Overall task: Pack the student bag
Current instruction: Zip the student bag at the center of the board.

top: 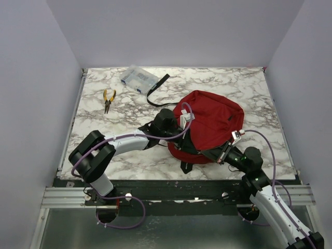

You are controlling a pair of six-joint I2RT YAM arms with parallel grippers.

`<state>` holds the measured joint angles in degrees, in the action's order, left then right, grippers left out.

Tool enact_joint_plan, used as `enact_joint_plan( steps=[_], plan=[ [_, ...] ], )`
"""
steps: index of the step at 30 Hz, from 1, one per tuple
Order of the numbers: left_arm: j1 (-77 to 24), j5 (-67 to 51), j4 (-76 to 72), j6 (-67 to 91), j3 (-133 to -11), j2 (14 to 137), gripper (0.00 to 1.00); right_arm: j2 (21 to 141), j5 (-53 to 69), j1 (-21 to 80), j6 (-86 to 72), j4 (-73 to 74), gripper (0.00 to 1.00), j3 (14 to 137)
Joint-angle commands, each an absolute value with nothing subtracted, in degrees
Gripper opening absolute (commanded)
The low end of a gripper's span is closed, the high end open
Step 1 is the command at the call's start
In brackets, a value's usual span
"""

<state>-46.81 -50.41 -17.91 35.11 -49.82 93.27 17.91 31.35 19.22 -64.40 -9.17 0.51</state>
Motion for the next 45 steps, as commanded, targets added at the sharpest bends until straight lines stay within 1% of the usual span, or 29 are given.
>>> enact_joint_plan(
  steps=[1,4,8,12,13,16,24,30,35,39,42,45],
  plan=[
    [-47.25,-53.79,-19.07,36.66,-48.42,88.09,0.13,17.1,28.4,19.14,-58.63,-0.12,0.01,2.2],
    [-47.23,-54.34,-19.07,37.62,-48.55,88.42,0.12,17.72,27.95,19.16,-58.28,-0.14,0.0,2.41],
    [-47.78,-54.58,-19.07,37.56,-48.4,87.91,0.05,18.64,28.19,19.16,-58.45,-1.12,0.0,2.04],
    [-48.09,-54.41,-19.07,38.03,-48.43,88.61,0.02,18.57,28.5,19.16,-58.97,-1.58,0.01,1.88],
    [-48.34,-54.25,-19.08,38.1,-48.43,88.87,0.04,18.45,28.49,19.14,-59.06,-1.42,0.01,2.05],
    [-48.9,-53.3,-19.12,37.73,-48.25,89.68,0.13,18.45,28.57,19.14,-58.72,-1.23,0.01,2.53],
    [-49.22,-52.41,-19.08,37.55,-47.53,91.83,0.27,18.36,28.7,19.14,-58.98,-1.26,0.01,2.1],
    [-49.56,-50.52,-18.9,37.79,-46.59,91.23,0.3,17.39,28.65,19.14,-59.41,-0.61,0.01,2.17],
    [-50.25,-47.48,-18.18,37.64,-45.35,89.07,0.38,18.31,28.46,19.16,-59.24,-1.14,0.01,2.14],
    [-51.69,-41.54,-16.76,39.74,-43.37,86.07,0.42,18.61,28.65,19.14,-59.49,-1.67,0.01,1.8],
    [-53.7,-34.67,-14.49,42.32,-42.29,84.17,0.45,18.09,28.65,19.14,-59.82,-1.42,0.01,1.58],
    [-55.68,-30.77,-14.26,46.23,-42.42,83.78,0.45,17.68,28.65,19.15,-60.16,-0.82,0.01,1.91]
  ],
)
